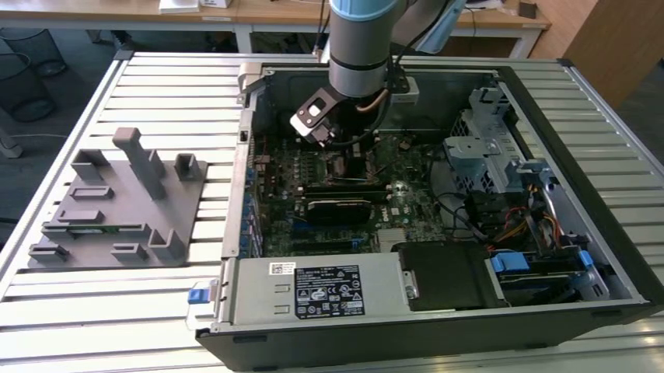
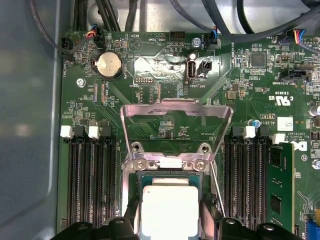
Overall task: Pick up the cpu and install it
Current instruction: 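Place the cpu into insertion slot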
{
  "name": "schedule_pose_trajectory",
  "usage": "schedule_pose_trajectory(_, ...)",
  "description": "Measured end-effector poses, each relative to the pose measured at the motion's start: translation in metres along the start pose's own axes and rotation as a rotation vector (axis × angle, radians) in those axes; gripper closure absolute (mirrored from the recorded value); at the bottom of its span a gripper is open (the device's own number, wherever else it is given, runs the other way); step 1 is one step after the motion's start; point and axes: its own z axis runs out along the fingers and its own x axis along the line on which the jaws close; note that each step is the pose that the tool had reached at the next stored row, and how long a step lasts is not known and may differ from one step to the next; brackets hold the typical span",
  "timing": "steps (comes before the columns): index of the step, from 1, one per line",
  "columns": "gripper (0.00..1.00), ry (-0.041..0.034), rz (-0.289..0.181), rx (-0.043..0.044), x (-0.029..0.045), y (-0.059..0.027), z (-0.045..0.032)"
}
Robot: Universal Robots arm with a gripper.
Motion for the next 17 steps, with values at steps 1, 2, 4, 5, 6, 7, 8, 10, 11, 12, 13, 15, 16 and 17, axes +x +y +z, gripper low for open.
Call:
schedule_pose_trajectory(1,0.40,0.0001,0.000,-0.0001,0.0000,0.0000,-0.0008)
schedule_pose_trajectory(2,0.40,0.0001,0.000,-0.0001,0.0000,0.0001,-0.0021)
schedule_pose_trajectory(4,0.40,0.0002,0.000,0.0000,0.0001,0.0001,-0.0051)
schedule_pose_trajectory(5,0.40,0.0003,0.000,0.0005,0.0000,0.0002,-0.0066)
schedule_pose_trajectory(6,0.40,0.0001,0.000,0.0010,0.0000,0.0003,-0.0078)
schedule_pose_trajectory(7,0.40,0.0001,0.000,0.0013,0.0000,0.0003,-0.0087)
schedule_pose_trajectory(8,0.40,0.0003,0.000,0.0017,0.0001,0.0004,-0.0099)
schedule_pose_trajectory(10,0.40,0.0002,0.000,0.0024,0.0001,0.0005,-0.0125)
schedule_pose_trajectory(11,0.40,0.0002,0.000,0.0026,0.0001,0.0005,-0.0139)
schedule_pose_trajectory(12,0.40,0.0002,0.000,0.0030,0.0000,0.0005,-0.0153)
schedule_pose_trajectory(13,0.40,0.0002,0.000,0.0034,0.0000,0.0006,-0.0167)
schedule_pose_trajectory(15,0.42,0.0003,0.000,0.0042,0.0001,0.0007,-0.0189)
schedule_pose_trajectory(16,0.48,0.0002,0.000,0.0045,0.0001,0.0007,-0.0197)
schedule_pose_trajectory(17,0.48,0.0002,0.000,0.0047,0.0001,0.0007,-0.0203)
